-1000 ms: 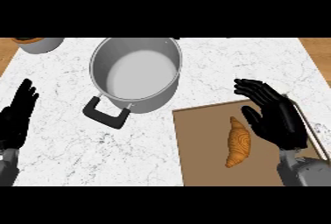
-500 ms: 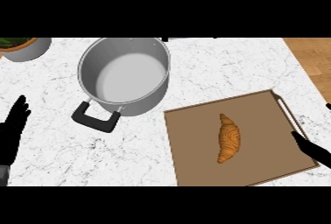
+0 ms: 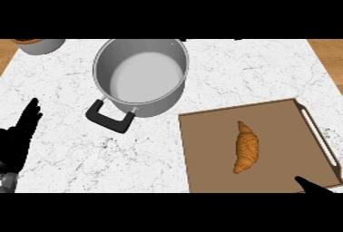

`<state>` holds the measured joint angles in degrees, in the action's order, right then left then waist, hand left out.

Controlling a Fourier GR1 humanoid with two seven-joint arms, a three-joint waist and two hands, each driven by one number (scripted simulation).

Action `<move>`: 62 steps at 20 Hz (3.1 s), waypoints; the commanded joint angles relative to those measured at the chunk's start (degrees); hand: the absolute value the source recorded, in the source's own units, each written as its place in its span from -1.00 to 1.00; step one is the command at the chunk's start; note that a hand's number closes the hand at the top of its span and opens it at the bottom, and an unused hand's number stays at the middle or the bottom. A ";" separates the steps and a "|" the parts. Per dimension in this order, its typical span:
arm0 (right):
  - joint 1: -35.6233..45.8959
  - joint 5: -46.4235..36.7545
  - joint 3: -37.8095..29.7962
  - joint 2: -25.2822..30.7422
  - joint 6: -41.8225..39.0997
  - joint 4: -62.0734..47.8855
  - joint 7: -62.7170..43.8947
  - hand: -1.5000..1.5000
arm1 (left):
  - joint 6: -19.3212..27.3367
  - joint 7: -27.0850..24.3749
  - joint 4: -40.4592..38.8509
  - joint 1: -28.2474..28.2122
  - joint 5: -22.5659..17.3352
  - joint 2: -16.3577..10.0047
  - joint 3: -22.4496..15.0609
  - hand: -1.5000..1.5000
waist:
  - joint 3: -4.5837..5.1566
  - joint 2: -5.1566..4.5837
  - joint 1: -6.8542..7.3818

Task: Pick the croissant from the tray and place it in the pot

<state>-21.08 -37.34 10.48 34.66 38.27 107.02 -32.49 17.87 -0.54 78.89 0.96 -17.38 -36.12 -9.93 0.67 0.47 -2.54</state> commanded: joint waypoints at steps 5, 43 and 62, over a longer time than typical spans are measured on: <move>5.11 -8.13 5.51 0.55 -23.81 12.66 -29.19 -1.00 | -0.24 1.46 2.64 1.73 1.73 0.47 -2.00 0.00 | -0.12 -0.96 4.04; 36.48 0.29 6.76 -22.04 -54.61 -20.51 -52.71 -1.00 | -0.93 4.62 7.24 -1.70 3.07 1.00 0.99 0.00 | -0.59 -0.23 3.10; 38.71 -5.10 4.57 -25.54 -58.34 -27.91 -43.68 1.00 | -2.41 7.36 5.31 1.92 6.15 3.50 2.09 0.00 | -0.65 -0.51 2.56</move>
<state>16.43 -40.96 13.35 12.19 -16.62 81.78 -66.48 16.05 3.96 84.65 -0.16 -11.48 -32.24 -8.54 0.59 0.51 0.05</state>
